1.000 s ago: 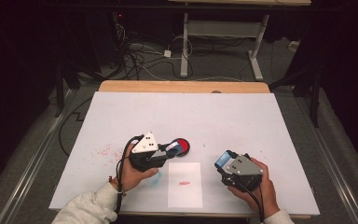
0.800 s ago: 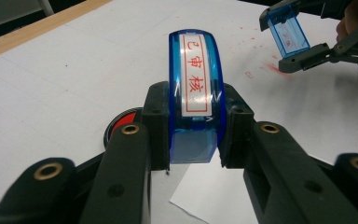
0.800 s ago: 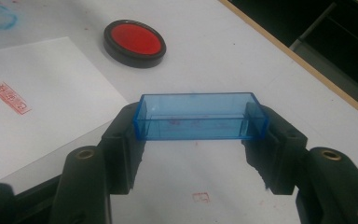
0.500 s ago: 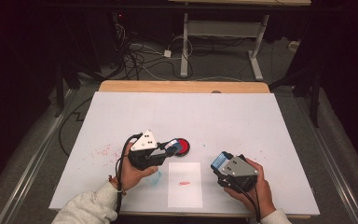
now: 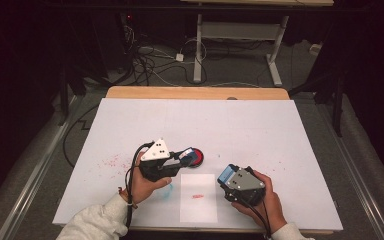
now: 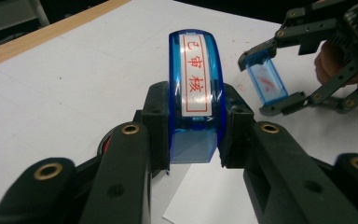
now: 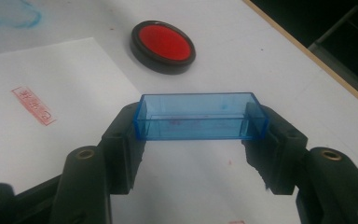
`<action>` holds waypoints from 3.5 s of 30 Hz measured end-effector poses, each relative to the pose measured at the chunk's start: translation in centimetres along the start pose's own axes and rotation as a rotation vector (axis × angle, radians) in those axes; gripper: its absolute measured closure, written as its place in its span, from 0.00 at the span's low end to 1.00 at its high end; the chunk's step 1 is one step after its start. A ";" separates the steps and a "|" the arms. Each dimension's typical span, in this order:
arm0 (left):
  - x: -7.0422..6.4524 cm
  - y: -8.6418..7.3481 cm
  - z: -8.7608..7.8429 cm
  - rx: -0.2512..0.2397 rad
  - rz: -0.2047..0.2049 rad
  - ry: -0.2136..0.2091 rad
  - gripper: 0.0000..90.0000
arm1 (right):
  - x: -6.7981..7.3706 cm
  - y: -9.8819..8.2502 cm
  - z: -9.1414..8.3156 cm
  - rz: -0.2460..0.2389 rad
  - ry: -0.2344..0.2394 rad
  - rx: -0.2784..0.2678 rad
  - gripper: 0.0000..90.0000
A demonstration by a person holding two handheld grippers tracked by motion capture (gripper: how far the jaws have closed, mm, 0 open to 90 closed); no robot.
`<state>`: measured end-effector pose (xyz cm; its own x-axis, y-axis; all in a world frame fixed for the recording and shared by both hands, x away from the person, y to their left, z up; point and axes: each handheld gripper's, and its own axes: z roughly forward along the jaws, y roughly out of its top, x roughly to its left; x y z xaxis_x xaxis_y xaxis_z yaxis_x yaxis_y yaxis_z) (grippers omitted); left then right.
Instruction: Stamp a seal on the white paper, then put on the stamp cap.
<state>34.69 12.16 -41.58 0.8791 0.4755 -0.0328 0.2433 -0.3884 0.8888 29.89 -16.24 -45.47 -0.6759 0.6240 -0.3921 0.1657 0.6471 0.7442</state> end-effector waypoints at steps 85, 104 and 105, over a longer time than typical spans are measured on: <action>-1.3 -0.5 4.2 -0.073 -0.209 -0.042 0.75 | 1.3 3.7 5.0 0.249 0.016 -0.025 0.45; -0.9 -0.9 4.5 -0.099 -0.253 -0.055 0.75 | 1.5 3.6 4.9 0.253 0.015 -0.057 0.45; -0.8 -0.9 4.5 -0.093 -0.250 -0.056 0.75 | 1.5 3.6 4.9 0.256 0.015 -0.057 0.45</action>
<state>35.59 8.57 -44.40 0.8186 0.5018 -0.2795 0.4191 -0.1890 0.8880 33.02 -10.87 -46.03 -0.6282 0.7571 -0.1793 0.2923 0.4432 0.8474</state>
